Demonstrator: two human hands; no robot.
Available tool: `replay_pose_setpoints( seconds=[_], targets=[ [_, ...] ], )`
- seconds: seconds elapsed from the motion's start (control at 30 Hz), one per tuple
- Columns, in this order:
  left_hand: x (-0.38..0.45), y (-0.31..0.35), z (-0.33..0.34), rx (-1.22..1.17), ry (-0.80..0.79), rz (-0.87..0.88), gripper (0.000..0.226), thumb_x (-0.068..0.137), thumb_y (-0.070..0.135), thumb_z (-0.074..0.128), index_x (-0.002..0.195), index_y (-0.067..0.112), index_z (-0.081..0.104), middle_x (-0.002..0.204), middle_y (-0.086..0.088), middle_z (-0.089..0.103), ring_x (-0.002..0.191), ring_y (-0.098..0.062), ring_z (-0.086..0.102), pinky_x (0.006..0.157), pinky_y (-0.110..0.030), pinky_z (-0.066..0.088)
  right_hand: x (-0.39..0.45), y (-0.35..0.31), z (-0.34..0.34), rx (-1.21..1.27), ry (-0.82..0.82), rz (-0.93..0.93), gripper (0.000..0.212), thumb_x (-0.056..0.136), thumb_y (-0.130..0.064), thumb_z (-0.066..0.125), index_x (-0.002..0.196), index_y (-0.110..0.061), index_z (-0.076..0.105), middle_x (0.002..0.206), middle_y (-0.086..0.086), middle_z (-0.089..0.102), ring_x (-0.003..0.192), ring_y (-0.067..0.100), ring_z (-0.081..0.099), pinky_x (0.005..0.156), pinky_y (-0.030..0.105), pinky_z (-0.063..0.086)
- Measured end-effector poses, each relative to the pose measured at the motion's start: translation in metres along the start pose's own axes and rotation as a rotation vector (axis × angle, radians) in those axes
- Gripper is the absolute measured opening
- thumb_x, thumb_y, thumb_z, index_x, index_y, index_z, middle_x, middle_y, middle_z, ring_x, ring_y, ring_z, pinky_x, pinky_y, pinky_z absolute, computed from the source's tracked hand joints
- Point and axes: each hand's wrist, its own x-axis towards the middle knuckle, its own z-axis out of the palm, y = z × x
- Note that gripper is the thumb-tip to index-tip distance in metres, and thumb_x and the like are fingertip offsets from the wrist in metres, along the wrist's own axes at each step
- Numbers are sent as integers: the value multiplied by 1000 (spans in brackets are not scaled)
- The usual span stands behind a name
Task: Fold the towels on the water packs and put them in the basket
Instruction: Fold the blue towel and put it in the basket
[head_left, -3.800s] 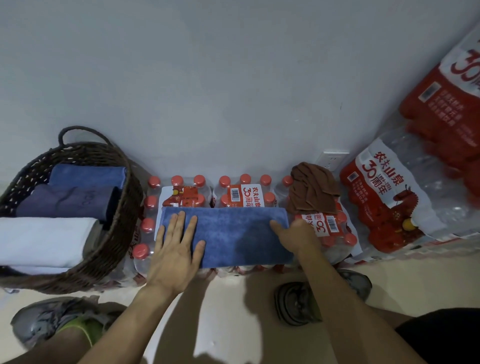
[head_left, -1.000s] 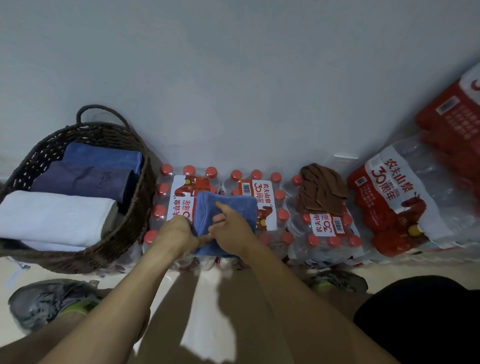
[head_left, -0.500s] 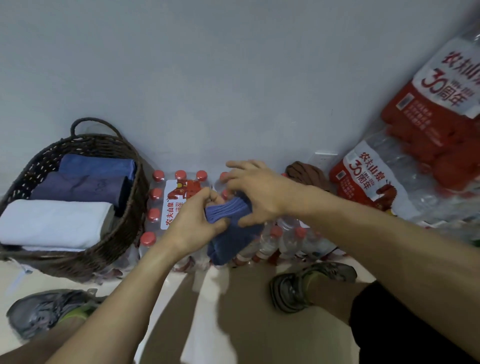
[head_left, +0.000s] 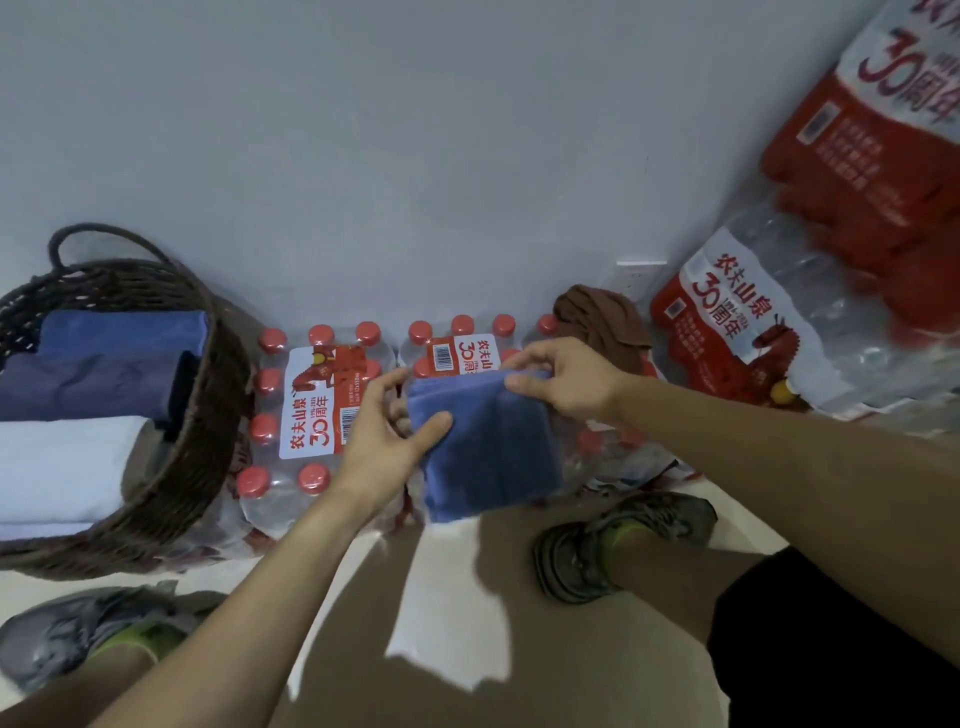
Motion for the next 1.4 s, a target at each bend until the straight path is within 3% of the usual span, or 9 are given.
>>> replay_pose_setpoints(
  seconds=[0.17, 0.3, 0.43, 0.6, 0.8, 0.97, 1.07, 1.23, 1.4],
  targets=[
    [6, -2, 10, 391, 167, 115, 54, 84, 28, 74, 129, 24, 44, 107, 23, 54, 92, 16, 55, 65, 1, 41, 15, 7, 3, -295, 399, -22, 34, 92, -30, 65, 123, -16, 58, 120, 3, 51, 102, 17, 55, 91, 29, 49],
    [-3, -7, 17, 704, 64, -100, 42, 80, 53, 71, 87, 15, 55, 75, 0, 64, 69, -18, 62, 56, -31, 49, -1, 9, 21, -355, 248, -250, 23, 88, -16, 65, 112, -16, 63, 108, 0, 52, 95, 12, 51, 86, 26, 46],
    [-14, -11, 18, 762, 49, -3, 43, 74, 54, 75, 66, 21, 49, 57, 4, 55, 51, -12, 52, 44, -28, 35, -16, 24, 48, -511, -38, -268, 48, 91, -24, 61, 138, -18, 51, 131, 7, 46, 122, 24, 43, 106, 40, 40],
    [-31, -19, 28, 873, 106, 208, 30, 72, 43, 76, 77, 23, 54, 89, 4, 43, 87, -16, 40, 68, -28, 36, -15, 22, 54, -566, -98, -174, 64, 90, -25, 60, 149, -24, 35, 138, 7, 34, 129, 29, 33, 110, 46, 35],
    [-43, -19, 34, 984, 13, 593, 23, 69, 12, 78, 90, 11, 68, 87, -4, 55, 82, -27, 47, 63, -39, 41, -12, 21, 60, -629, -133, -113, 79, 85, -30, 64, 152, -32, 23, 138, 6, 28, 129, 31, 29, 109, 48, 33],
    [-40, -23, 34, 678, 6, 223, 21, 81, 17, 70, 94, 11, 54, 88, -4, 58, 83, -24, 52, 68, -38, 44, -7, 25, 59, -652, -141, -101, 86, 85, -35, 66, 155, -32, 17, 144, 8, 25, 133, 33, 27, 113, 49, 30],
    [-34, -22, 31, 680, -1, 126, 16, 90, 24, 60, 94, 14, 48, 79, -3, 63, 73, -26, 61, 58, -34, 42, -4, 27, 58, -594, -141, -83, 85, 85, -34, 67, 155, -32, 18, 143, 7, 23, 134, 32, 25, 113, 49, 31],
    [-22, -19, 34, 810, 35, 9, 22, 96, 30, 46, 110, 13, 40, 87, -10, 63, 78, -35, 63, 66, -42, 51, -1, 27, 62, -597, -125, -61, 85, 87, -41, 63, 155, -34, 14, 143, 9, 23, 134, 35, 26, 114, 51, 29],
    [-19, -22, 30, 707, 15, -112, 25, 92, 30, 57, 99, 9, 45, 78, -5, 61, 74, -30, 63, 62, -37, 49, -2, 28, 62, -556, -105, -57, 90, 84, -42, 68, 155, -36, 13, 144, 9, 19, 135, 35, 21, 114, 52, 28]
  ],
)
